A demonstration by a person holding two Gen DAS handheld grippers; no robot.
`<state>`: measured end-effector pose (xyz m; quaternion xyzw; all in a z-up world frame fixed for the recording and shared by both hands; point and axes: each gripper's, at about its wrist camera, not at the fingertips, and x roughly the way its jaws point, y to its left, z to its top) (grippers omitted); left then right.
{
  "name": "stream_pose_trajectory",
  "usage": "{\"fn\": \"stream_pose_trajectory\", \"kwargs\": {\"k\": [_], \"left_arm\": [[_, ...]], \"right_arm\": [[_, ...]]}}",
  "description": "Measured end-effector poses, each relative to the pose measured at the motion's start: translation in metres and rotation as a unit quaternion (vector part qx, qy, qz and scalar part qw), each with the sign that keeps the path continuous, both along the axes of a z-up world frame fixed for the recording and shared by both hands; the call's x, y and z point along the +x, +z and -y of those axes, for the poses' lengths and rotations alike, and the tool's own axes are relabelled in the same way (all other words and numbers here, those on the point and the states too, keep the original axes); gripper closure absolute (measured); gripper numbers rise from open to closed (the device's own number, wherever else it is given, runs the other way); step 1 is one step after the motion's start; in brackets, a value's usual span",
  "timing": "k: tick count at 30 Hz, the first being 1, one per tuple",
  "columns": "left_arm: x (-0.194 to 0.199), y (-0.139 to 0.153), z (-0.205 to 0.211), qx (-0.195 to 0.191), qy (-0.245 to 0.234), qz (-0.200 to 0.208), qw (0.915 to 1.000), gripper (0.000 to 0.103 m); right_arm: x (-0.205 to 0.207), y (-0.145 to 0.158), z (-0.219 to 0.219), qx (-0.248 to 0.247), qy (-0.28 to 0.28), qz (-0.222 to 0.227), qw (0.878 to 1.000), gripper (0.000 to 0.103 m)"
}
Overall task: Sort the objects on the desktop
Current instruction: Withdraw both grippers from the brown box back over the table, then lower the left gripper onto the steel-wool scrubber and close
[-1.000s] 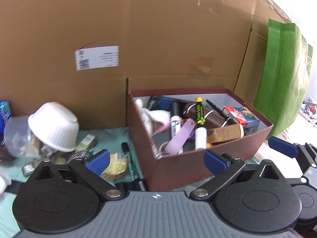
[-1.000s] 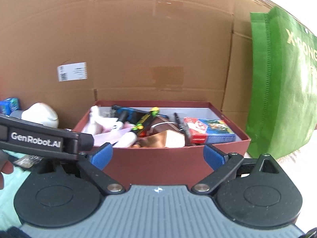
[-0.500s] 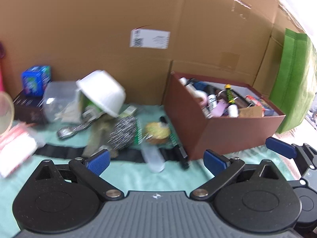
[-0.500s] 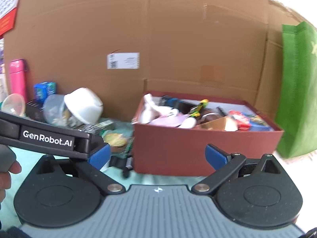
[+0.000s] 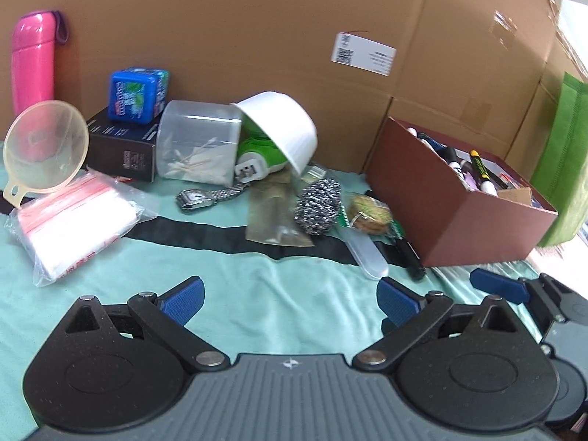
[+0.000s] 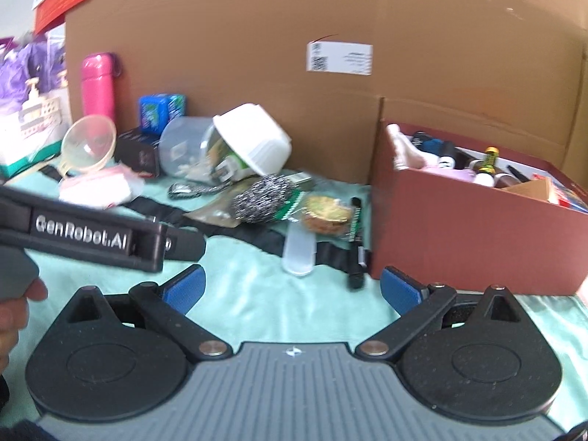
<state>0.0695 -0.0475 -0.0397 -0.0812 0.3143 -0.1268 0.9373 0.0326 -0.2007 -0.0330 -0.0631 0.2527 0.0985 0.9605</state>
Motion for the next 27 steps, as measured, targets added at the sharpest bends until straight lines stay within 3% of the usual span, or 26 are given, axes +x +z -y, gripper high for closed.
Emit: {"fn": "stream_pose_trajectory", "kwargs": {"k": [7,16,23,27], "left_arm": [[0.011,0.0,-0.007,-0.015,-0.011,0.005,0.9998,0.002],[0.041,0.009,-0.003,-0.019,-0.047,0.014,0.9986,0.007],[0.073,0.013,0.006,-0.014,-0.075,0.015,0.9969,0.028],[0.092,0.007,0.012,-0.015,-0.091,0.006,0.9957,0.035]], "right_arm": [[0.013,-0.008,-0.01,0.001,0.008,0.005,1.0,0.005],[0.044,-0.009,-0.027,-0.01,0.022,0.014,1.0,0.03],[0.073,-0.005,-0.032,-0.006,0.018,0.022,1.0,0.041],[0.09,-0.008,-0.035,-0.015,0.023,0.019,0.999,0.046]]}}
